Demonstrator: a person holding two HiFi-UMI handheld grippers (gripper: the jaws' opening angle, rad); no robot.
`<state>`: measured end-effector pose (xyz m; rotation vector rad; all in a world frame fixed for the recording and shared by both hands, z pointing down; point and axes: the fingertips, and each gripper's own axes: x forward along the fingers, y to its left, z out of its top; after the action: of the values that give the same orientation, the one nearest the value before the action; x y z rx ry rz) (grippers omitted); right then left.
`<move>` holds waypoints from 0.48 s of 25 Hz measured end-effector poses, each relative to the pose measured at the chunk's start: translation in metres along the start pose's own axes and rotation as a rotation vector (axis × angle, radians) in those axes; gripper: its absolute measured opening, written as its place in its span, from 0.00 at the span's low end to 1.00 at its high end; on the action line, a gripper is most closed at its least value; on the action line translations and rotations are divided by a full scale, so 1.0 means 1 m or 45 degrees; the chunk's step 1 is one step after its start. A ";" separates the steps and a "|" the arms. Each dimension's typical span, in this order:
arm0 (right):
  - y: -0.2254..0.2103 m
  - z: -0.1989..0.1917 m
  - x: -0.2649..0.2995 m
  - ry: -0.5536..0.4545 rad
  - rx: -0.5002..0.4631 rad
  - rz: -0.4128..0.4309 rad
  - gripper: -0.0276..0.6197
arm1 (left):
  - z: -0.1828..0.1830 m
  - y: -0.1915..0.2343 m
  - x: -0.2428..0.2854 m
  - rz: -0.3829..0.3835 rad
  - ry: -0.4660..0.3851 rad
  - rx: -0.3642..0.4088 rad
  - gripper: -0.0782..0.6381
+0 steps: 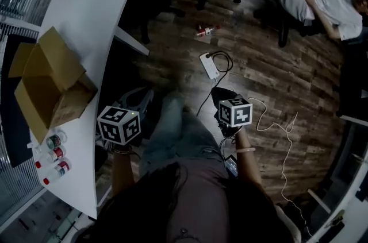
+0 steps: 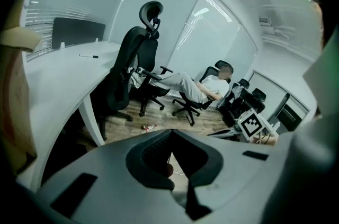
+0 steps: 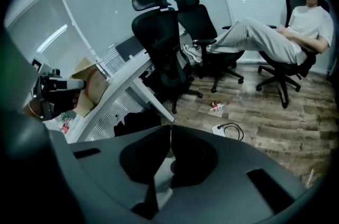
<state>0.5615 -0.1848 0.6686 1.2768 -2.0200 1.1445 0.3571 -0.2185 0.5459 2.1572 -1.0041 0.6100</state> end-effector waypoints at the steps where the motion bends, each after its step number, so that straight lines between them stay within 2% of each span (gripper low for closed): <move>1: -0.012 0.009 0.004 -0.017 0.018 -0.011 0.09 | 0.009 0.000 0.010 -0.003 -0.006 0.003 0.12; 12: -0.122 0.123 0.071 -0.071 0.191 -0.109 0.09 | 0.102 0.037 0.135 -0.058 -0.005 0.003 0.12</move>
<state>0.6431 -0.3495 0.7040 1.4692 -1.9284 1.2528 0.4213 -0.3761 0.5791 2.1780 -0.9545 0.5857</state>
